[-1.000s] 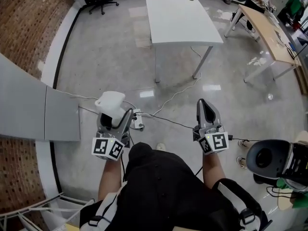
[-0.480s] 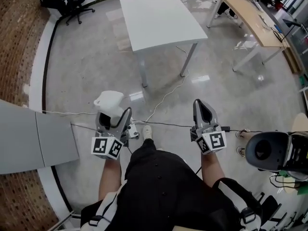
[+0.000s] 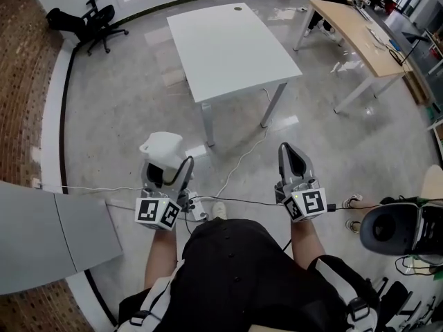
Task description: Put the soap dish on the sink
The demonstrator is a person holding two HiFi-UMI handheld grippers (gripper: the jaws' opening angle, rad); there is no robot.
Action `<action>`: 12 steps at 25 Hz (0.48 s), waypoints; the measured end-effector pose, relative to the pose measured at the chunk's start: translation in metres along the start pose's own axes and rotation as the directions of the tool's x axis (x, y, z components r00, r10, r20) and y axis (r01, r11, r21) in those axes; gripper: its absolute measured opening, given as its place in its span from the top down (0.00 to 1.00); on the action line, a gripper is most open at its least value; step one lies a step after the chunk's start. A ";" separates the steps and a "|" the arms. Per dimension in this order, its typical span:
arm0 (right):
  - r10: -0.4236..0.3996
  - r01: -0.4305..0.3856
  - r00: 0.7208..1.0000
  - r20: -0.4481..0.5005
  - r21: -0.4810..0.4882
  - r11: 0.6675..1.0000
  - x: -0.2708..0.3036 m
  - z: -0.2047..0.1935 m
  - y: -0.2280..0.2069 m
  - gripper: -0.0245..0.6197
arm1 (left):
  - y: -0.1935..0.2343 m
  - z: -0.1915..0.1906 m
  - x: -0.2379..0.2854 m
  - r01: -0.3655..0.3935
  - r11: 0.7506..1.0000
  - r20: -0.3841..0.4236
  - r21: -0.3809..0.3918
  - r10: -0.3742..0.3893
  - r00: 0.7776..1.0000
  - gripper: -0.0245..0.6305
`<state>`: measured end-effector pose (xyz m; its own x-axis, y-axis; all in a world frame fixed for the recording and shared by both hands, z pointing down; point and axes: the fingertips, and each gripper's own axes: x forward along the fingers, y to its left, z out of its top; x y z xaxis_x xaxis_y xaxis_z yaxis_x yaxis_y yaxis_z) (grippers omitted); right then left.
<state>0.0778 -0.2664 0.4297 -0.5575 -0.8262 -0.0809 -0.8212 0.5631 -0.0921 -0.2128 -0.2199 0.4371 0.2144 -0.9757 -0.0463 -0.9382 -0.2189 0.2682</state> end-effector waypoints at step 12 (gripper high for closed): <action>-0.042 0.042 0.999 -0.009 -0.032 0.999 0.044 0.001 0.004 0.95 | 0.038 0.005 0.034 0.044 0.998 0.002 -0.039 -0.044 0.999 0.26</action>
<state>0.0502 -0.3000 0.4250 -0.5233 -0.8494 -0.0684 -0.8474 0.5272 -0.0640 -0.2423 -0.2615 0.4411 0.2549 -0.9651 -0.0600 -0.9166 -0.2609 0.3030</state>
